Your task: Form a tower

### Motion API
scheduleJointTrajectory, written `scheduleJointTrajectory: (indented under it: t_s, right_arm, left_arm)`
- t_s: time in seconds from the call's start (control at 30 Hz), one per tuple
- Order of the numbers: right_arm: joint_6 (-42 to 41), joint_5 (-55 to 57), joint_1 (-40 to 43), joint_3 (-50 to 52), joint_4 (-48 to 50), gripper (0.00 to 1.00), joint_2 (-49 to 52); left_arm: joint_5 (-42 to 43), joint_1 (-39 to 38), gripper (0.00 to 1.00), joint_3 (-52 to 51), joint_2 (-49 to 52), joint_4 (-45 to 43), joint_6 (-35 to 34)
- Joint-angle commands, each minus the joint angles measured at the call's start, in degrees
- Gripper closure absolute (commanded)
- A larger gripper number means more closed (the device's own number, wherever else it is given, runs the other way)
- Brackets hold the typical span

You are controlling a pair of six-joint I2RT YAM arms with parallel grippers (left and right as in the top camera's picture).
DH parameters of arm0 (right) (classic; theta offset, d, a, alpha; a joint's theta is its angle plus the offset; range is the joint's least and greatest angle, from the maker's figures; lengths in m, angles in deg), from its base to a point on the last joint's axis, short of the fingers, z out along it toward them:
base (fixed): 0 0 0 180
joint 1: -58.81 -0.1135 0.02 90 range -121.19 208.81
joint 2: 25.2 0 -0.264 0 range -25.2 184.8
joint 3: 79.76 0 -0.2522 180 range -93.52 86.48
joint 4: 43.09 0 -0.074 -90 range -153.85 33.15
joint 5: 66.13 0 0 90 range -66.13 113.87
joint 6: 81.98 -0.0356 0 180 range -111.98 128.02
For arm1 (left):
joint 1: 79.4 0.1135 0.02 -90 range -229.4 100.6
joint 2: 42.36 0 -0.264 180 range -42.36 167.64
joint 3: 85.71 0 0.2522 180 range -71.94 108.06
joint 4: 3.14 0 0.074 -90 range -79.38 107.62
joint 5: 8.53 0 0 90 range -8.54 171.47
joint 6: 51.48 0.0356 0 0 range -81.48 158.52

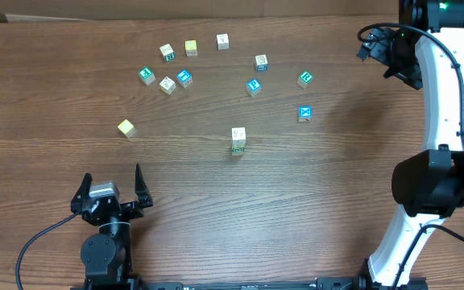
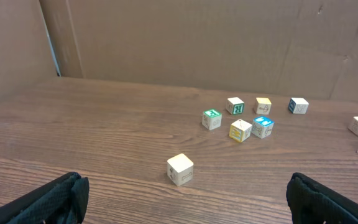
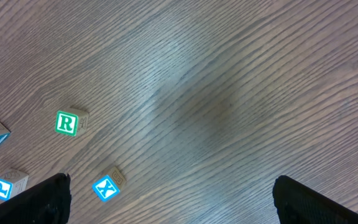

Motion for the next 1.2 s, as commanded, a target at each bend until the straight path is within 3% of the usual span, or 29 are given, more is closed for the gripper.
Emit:
scheduleJointTrajectory:
  t_s: [0.0, 0.27, 0.43, 0.47, 0.53, 0.57, 0.63, 0.7, 0.8, 0.9, 1.17]
  right_arm:
    - [0.39, 0.37, 0.02, -0.72, 0.17, 0.00, -0.59]
    - [0.22, -0.02, 0.02, -0.72, 0.17, 0.00, -0.59]
    - [3.06, -11.13, 0.02, -0.74, 0.20, 0.00, -0.59]
    - [6.51, -14.95, 0.02, -0.92, 0.15, 0.18, -0.59]
    - [8.87, -21.38, -0.15, -1.40, -1.27, 0.39, -0.59]
    - [9.27, -22.99, -0.52, -1.60, -2.19, 0.45, -0.59]
    - [9.38, -24.37, -2.25, -1.64, -4.20, 0.49, -0.83]
    - [10.60, -24.37, -5.03, -1.64, -5.68, 0.47, -1.20]
    - [11.47, -24.11, -11.54, -1.64, -7.02, 0.36, -2.05]
    - [11.61, -22.58, -17.49, -1.62, -8.46, 0.09, -2.23]
    - [7.78, -16.98, -29.33, -0.98, -9.81, 0.01, -2.21]
  left_arm:
    - [0.24, -0.37, 0.00, -0.24, -0.68, -0.04, 1.09]
    - [0.24, -0.37, 0.00, -0.24, -0.68, -0.04, 1.11]
    - [0.24, -0.37, 0.00, -0.22, -0.68, -0.04, 1.11]
    - [0.24, -0.37, 0.00, -0.24, -0.66, -0.04, 1.09]
    - [0.24, -0.37, 0.00, -0.24, -0.66, -0.04, 1.09]
    - [0.24, -0.39, 0.01, -0.22, -0.66, -0.04, 1.11]
    - [0.24, -0.37, 0.01, -0.22, -0.66, -0.04, 1.11]
    - [0.24, -0.37, 0.00, -0.22, -0.66, -0.04, 1.11]
    - [0.24, -0.37, 0.00, -0.24, -0.66, -0.04, 1.09]
    - [0.24, -0.37, 0.00, -0.24, -0.66, -0.04, 1.11]
    - [0.24, -0.37, 0.00, -0.24, -0.66, -0.04, 1.11]
